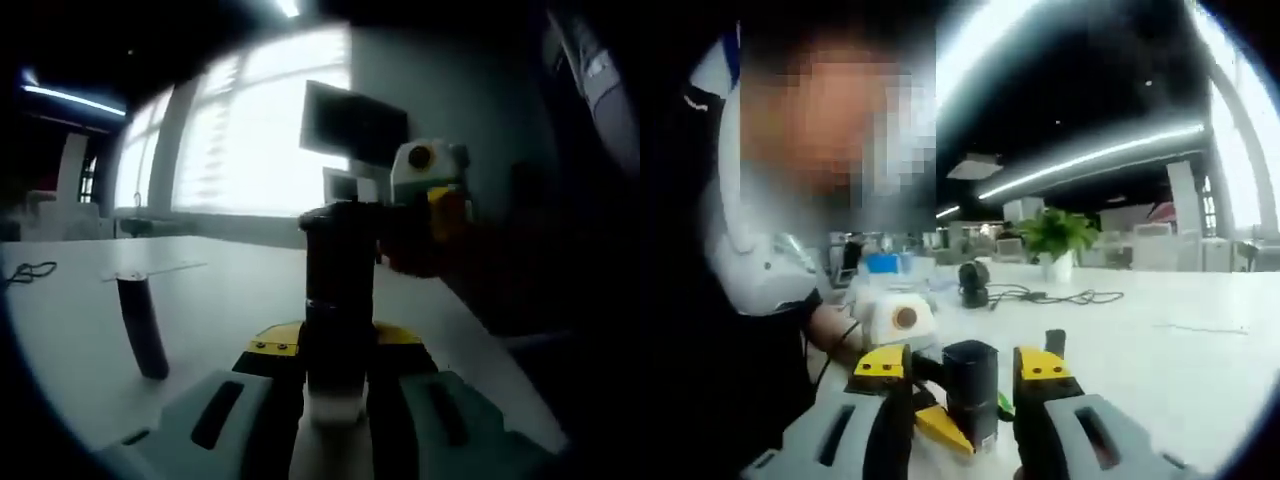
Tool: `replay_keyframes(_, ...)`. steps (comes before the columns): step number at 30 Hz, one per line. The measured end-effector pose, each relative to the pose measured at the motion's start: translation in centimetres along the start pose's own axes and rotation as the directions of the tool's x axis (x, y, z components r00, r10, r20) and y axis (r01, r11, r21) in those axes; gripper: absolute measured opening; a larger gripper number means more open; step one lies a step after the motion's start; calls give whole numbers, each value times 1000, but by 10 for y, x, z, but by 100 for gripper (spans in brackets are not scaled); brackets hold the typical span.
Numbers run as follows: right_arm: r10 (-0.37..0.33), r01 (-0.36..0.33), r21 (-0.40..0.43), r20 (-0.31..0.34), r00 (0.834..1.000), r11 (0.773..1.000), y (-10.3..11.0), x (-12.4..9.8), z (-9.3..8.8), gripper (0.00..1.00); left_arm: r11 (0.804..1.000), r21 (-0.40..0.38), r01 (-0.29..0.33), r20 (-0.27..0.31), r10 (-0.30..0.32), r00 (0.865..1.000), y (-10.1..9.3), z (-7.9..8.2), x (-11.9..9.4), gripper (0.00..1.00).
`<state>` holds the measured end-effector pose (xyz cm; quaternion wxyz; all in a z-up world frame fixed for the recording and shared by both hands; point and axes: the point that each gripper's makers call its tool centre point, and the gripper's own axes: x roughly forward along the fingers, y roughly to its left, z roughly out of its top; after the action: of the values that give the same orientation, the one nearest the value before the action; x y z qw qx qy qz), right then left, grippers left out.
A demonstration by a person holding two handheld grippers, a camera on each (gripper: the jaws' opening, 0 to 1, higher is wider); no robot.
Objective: Pick up cosmetic bottle twist off cap place on table pick up cap screw tight cap place on table
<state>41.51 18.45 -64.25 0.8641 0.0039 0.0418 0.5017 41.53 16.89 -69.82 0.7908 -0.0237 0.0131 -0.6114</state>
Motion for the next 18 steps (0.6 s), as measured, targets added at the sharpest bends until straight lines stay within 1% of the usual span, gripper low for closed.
replay_keyframes(2, 53, -54, -11, -41, 998, 999, 2, 4, -5, 33, 1000, 2, 17, -1, -17, 1000, -3, 0, 0, 13)
replay_keyframes(4, 102, -103, -21, -63, 993, 994, 3, 6, -8, 32, 999, 10, 38, -1, -38, 999, -7, 0, 1, 13)
replay_keyframes(8, 141, -144, -33, -82, 987, 989, -2, 8, -10, 27, 999, 15, 51, -1, -51, 999, -10, 0, 1, 13)
replay_keyframes(9, 170, -174, -36, -94, 981, 984, 1, 9, -12, 25, 999, 15, 51, -1, -51, 999, -10, 0, 2, 13)
replay_keyframes(13, 231, -235, -22, -106, 967, 972, 7, 13, -13, 25, 998, 20, 60, -1, -60, 998, -12, -1, 2, 13)
replay_keyframes(16, 263, -267, -24, -109, 959, 963, 9, 15, -11, 25, 998, 20, 63, -1, -63, 998, -12, -1, 2, 13)
replay_keyframes(17, 285, -288, -10, -111, 952, 958, 11, 16, -12, 25, 998, 19, 65, 0, -65, 998, -12, 0, 2, 13)
replay_keyframes(18, 288, -291, -11, -113, 951, 957, 10, 16, -12, 25, 998, 19, 67, 0, -67, 998, -13, 0, 2, 13)
